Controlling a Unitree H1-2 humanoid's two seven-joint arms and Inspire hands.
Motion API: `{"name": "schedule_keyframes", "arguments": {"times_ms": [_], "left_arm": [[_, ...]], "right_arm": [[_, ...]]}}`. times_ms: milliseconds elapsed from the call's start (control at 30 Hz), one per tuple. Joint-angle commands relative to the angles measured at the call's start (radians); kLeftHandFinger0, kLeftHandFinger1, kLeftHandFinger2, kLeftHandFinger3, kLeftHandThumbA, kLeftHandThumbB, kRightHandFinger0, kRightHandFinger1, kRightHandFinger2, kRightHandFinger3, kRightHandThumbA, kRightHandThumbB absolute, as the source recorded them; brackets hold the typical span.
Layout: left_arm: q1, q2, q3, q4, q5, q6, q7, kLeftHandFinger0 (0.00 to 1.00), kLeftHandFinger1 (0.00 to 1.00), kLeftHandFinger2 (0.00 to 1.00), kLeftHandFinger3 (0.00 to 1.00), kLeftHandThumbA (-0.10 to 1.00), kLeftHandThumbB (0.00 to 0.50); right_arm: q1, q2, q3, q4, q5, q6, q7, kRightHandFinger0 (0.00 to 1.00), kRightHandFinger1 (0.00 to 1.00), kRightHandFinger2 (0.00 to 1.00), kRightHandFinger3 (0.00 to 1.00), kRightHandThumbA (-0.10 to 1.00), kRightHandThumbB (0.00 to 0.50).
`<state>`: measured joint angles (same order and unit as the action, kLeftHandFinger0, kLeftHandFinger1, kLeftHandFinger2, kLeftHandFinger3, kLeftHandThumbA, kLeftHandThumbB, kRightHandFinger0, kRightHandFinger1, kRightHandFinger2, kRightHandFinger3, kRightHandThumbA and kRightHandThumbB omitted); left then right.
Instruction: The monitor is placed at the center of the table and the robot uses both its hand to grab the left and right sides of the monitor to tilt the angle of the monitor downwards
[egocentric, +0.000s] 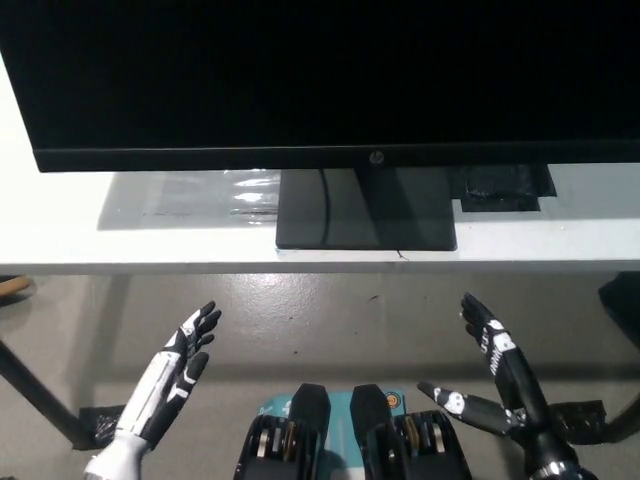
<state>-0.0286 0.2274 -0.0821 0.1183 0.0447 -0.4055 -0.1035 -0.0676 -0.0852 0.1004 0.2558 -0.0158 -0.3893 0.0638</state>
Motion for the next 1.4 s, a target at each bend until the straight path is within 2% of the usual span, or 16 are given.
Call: {"name": "schedule_keyframes", "arguments": {"times_ms": [0,100,167,300,367,467,533,567,633,667,733,867,933,1000,1233,1367], "left_arm": [[0.061,0.045,0.023,-0.254,-0.074,-0.065,-0.036,1.00,1.00,1.00,1.00,0.92,0.331],[0.065,0.046,0.024,-0.263,-0.075,-0.065,-0.038,1.00,1.00,1.00,1.00,0.92,0.331],[0.085,0.057,0.065,-0.417,-0.099,-0.065,-0.013,1.00,1.00,1.00,1.00,0.90,0.376],[0.074,0.073,0.128,-0.517,-0.146,-0.062,0.010,1.00,1.00,1.00,1.00,0.89,0.386],[0.064,0.081,0.178,-0.546,-0.128,-0.049,0.027,1.00,1.00,1.00,1.00,0.94,0.410],[0.044,0.074,0.240,-0.553,-0.118,-0.064,0.042,1.00,1.00,1.00,1.00,0.97,0.382],[0.023,0.068,0.293,-0.547,-0.127,-0.065,0.056,1.00,1.00,1.00,1.00,0.99,0.387],[0.012,0.057,0.315,-0.540,-0.122,-0.064,0.073,1.00,1.00,1.00,1.00,0.99,0.419],[-0.001,0.060,0.358,-0.510,-0.128,-0.064,0.083,1.00,1.00,1.00,1.00,1.00,0.426],[-0.013,0.066,0.373,-0.496,-0.165,-0.064,0.081,1.00,1.00,1.00,1.00,0.95,0.396],[-0.034,0.072,0.401,-0.475,-0.175,-0.064,0.083,1.00,1.00,1.00,1.00,0.99,0.386],[-0.080,0.083,0.457,-0.429,-0.167,-0.065,0.081,1.00,1.00,1.00,1.00,0.99,0.413],[-0.113,0.101,0.488,-0.389,-0.172,-0.065,0.063,1.00,1.00,1.00,1.00,0.98,0.388],[-0.135,0.118,0.510,-0.356,-0.146,-0.065,0.069,1.00,1.00,1.00,1.00,1.00,0.402],[-0.207,0.175,0.545,-0.274,-0.116,-0.065,0.081,1.00,1.00,1.00,1.00,1.00,0.430],[-0.243,0.201,0.538,-0.230,-0.128,-0.064,0.074,1.00,1.00,1.00,1.00,0.96,0.413]], "right_arm": [[0.092,-0.047,-0.006,-0.251,-0.027,-0.081,-0.029,1.00,1.00,1.00,1.00,0.97,0.389],[0.097,-0.050,-0.003,-0.261,-0.028,-0.081,-0.033,1.00,1.00,1.00,1.00,0.96,0.389],[0.123,-0.067,-0.026,-0.410,-0.056,-0.081,-0.090,1.00,1.00,1.00,1.00,0.99,0.419],[0.122,-0.079,-0.074,-0.507,-0.097,-0.081,-0.166,1.00,1.00,1.00,1.00,1.00,0.442],[0.108,-0.102,-0.093,-0.538,-0.126,-0.081,-0.210,1.00,1.00,1.00,1.00,1.00,0.408],[0.089,-0.137,-0.102,-0.551,-0.170,-0.081,-0.284,1.00,1.00,1.00,1.00,1.00,0.380],[0.076,-0.166,-0.124,-0.542,-0.165,-0.081,-0.307,1.00,1.00,1.00,1.00,1.00,0.399],[0.075,-0.174,-0.134,-0.534,-0.154,-0.081,-0.311,1.00,1.00,1.00,1.00,1.00,0.406],[0.063,-0.190,-0.156,-0.512,-0.165,-0.081,-0.347,1.00,1.00,1.00,1.00,1.00,0.393],[0.055,-0.195,-0.173,-0.502,-0.161,-0.081,-0.350,1.00,1.00,1.00,1.00,1.00,0.389],[0.042,-0.197,-0.202,-0.488,-0.150,-0.081,-0.354,1.00,1.00,1.00,1.00,1.00,0.416],[0.000,-0.211,-0.239,-0.436,-0.144,-0.081,-0.380,1.00,1.00,1.00,1.00,1.00,0.441],[-0.027,-0.229,-0.260,-0.386,-0.139,-0.081,-0.390,1.00,1.00,1.00,1.00,1.00,0.423],[-0.049,-0.243,-0.270,-0.355,-0.133,-0.081,-0.390,1.00,1.00,1.00,1.00,1.00,0.396],[-0.143,-0.276,-0.307,-0.245,-0.062,-0.081,-0.348,1.00,1.00,1.00,1.00,1.00,0.417],[-0.189,-0.297,-0.317,-0.182,-0.031,-0.081,-0.311,1.00,1.00,1.00,1.00,1.00,0.418]]}}
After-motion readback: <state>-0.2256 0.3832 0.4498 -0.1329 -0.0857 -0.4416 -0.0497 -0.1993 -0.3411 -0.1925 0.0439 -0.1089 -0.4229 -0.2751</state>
